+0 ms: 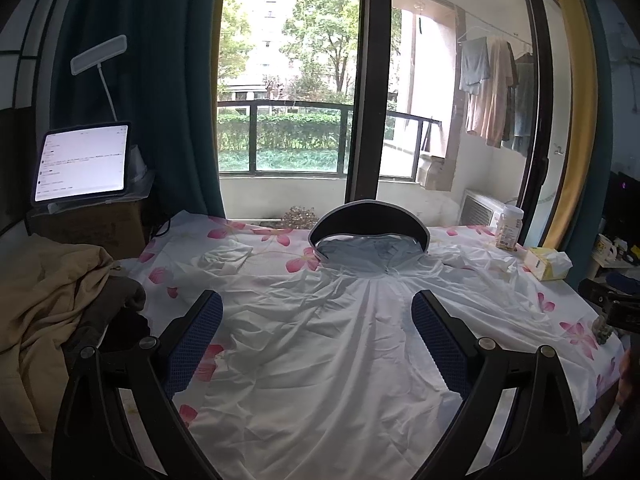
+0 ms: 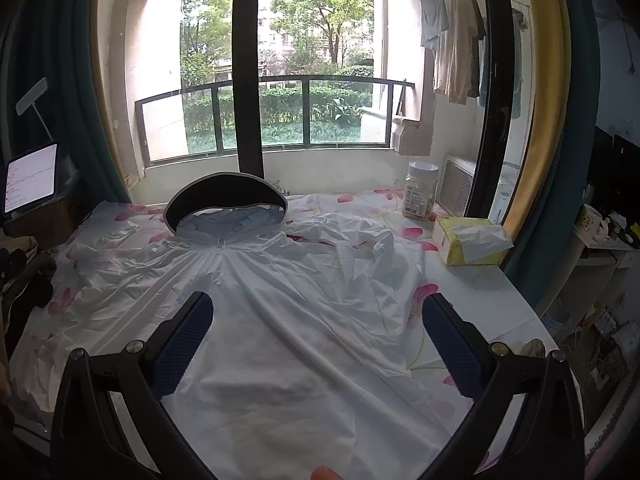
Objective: Fold large clothes
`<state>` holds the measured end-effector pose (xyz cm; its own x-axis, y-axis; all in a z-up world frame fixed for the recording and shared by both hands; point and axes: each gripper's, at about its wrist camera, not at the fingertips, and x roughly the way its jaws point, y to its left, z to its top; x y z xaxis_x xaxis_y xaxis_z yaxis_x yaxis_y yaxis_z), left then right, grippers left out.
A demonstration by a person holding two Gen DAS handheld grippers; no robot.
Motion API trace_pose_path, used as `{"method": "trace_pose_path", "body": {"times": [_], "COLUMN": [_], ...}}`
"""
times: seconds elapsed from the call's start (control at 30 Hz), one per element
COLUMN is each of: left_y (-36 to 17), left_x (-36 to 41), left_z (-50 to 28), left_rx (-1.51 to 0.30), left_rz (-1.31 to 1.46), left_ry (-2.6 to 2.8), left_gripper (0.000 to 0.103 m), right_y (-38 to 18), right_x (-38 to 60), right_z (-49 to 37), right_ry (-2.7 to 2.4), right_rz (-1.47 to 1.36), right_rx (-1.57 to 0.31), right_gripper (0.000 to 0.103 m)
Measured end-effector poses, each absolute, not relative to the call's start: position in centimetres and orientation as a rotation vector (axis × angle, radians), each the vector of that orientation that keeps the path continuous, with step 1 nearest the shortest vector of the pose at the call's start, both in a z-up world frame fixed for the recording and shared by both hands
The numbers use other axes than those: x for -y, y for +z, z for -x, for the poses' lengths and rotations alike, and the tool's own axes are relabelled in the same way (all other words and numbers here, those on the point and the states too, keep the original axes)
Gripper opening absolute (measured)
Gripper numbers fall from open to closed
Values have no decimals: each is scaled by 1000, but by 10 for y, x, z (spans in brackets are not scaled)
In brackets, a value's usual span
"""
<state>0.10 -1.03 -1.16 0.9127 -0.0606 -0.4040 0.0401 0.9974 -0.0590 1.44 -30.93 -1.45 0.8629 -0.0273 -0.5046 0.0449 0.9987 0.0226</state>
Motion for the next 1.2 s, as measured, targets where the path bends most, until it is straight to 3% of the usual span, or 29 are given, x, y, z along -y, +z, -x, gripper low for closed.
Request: {"method": "trace_pose_path", "body": {"times": [0.73, 1.2], "left_y": [-11, -18], "left_x": [11, 28], "left_z": [-8, -61], "left_rx": [-425, -515], "left_rz": [74, 56], "left_ry": [-59, -79], "left_gripper": [97, 97], "right_y": [-21, -39], "right_x": [314, 360], "right_z": [-22, -75], "right_ry": [-36, -53], "right_rz": [-40, -41], "right_rx": [-551, -629], "right_gripper": [103, 103]}}
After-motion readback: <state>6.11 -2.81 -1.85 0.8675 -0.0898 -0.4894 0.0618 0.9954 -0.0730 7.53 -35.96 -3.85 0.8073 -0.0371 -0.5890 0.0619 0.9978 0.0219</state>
